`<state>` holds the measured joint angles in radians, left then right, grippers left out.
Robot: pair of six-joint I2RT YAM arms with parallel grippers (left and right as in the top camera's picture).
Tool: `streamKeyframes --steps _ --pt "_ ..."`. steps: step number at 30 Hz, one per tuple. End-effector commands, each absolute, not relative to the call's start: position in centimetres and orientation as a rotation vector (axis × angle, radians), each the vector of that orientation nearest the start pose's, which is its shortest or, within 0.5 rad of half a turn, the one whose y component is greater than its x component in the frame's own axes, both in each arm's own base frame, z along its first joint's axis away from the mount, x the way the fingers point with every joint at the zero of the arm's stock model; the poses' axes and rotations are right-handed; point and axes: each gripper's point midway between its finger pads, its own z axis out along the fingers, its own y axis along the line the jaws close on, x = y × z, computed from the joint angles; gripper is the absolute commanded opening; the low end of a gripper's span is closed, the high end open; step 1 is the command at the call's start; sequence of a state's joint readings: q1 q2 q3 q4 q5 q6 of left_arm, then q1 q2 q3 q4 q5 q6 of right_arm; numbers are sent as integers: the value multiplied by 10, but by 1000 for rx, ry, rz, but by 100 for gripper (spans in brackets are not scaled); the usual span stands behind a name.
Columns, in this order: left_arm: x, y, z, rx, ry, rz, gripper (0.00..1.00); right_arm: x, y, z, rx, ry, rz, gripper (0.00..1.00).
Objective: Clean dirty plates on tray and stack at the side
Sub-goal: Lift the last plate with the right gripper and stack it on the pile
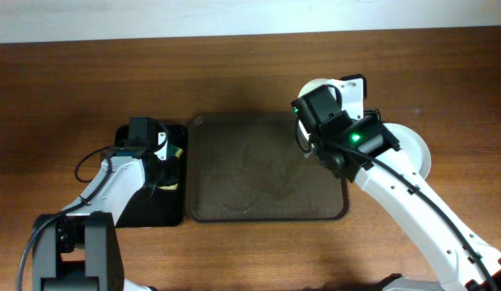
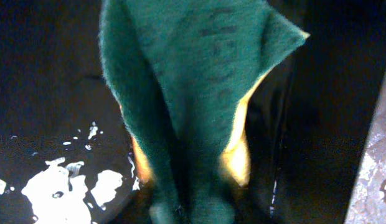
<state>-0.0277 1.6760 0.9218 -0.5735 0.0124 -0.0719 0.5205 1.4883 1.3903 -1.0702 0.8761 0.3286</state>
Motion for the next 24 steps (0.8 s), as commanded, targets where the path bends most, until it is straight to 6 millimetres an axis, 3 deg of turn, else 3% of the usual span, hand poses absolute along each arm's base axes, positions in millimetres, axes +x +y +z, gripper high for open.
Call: streamKeyframes --steps 1,6,7,8,9,11,13,14,18,20,24 --pt "323 -16 9 -46 2912 -72 0 341 31 269 46 2209 -904 4" --pt "324 -16 9 -47 2910 -71 0 339 20 285 88 2130 -986 4" --pt "324 -16 9 -47 2909 -72 8 339 20 287 101 2123 -975 4" --pt "327 -16 12 -47 2902 -72 54 339 18 289 132 2113 -959 4" --pt "334 -16 24 -46 2881 -73 68 340 11 286 230 2122 -889 4" --pt "350 -17 53 -43 2810 -76 75 345 -7 257 329 2294 -691 4" --pt "357 -17 72 -41 2753 -78 95 345 -40 233 508 2426 -491 4" --pt "357 -17 77 -40 2742 -79 100 342 -56 224 599 2467 -405 4" --pt "352 -17 75 -89 2761 -87 99 316 -125 189 928 2579 -127 4" --pt "352 -17 75 -109 2759 -91 99 307 -144 169 1017 2630 -85 4" --pt "352 -17 75 -114 2759 -92 99 294 -148 114 1103 2837 -20 4"
